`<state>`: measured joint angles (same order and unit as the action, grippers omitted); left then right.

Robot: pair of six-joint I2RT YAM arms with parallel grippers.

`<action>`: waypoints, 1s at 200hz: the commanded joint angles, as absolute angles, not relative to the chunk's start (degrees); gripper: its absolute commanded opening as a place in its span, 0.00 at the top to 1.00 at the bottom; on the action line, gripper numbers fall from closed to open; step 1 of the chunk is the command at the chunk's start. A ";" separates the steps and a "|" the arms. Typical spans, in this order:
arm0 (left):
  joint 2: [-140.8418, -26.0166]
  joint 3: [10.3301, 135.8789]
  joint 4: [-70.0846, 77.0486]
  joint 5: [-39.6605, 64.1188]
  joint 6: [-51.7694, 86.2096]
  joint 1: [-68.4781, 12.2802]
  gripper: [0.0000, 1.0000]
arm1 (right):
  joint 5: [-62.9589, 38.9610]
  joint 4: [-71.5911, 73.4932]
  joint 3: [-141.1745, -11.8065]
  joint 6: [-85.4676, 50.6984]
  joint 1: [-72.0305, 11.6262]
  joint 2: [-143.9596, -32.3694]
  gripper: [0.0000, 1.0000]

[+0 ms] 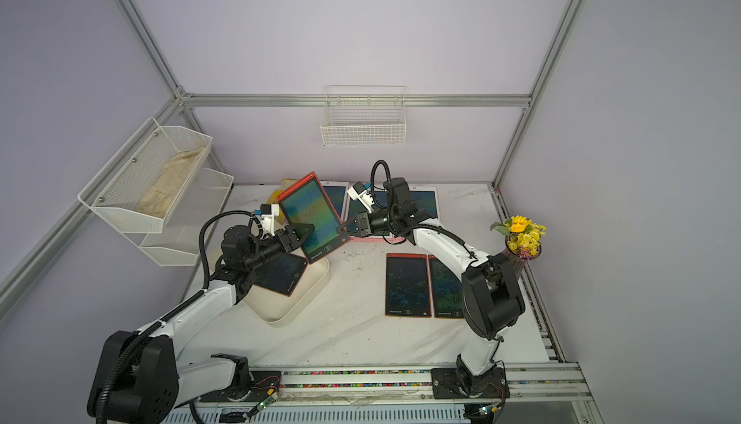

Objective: Take out the writing tablet from the storage box
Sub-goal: Pick up the writing tablet from the storage box.

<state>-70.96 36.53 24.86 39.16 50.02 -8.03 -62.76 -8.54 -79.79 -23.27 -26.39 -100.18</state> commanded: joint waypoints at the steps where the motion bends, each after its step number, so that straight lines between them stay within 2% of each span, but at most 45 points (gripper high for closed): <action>1: -71.53 40.08 30.61 42.15 49.55 -8.34 0.46 | -63.17 -5.91 -80.83 -23.29 -25.85 -100.54 1.00; 46: -74.71 41.32 36.79 46.07 51.39 -8.26 0.61 | -63.63 -5.98 -80.90 -23.26 -25.06 -101.25 1.00; 59: -75.98 41.82 38.54 47.24 52.26 -8.32 0.62 | -64.09 -6.02 -80.92 -23.29 -24.71 -101.52 0.91; 78: -77.65 42.09 43.11 49.29 54.38 -8.35 0.66 | -64.60 -6.06 -80.69 -22.79 -24.15 -101.43 0.90; 125: -80.32 43.31 48.00 51.33 56.67 -8.88 0.69 | -65.59 -5.87 -79.81 -21.24 -22.74 -101.52 0.70; 136: -80.47 43.99 47.78 51.45 56.69 -9.05 0.74 | -65.05 -5.89 -79.41 -20.80 -22.36 -101.58 0.66; 181: -87.69 47.32 48.14 53.74 58.91 -10.58 0.93 | -60.93 -6.15 -79.53 -20.63 -21.77 -102.90 0.63; 200: -89.15 47.75 50.29 53.99 60.59 -10.98 0.95 | -58.10 -6.47 -79.54 -21.22 -21.41 -103.09 0.58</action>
<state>-87.13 43.16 47.35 53.04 59.22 -10.20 -59.72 -8.16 -79.57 -21.56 -21.08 -103.39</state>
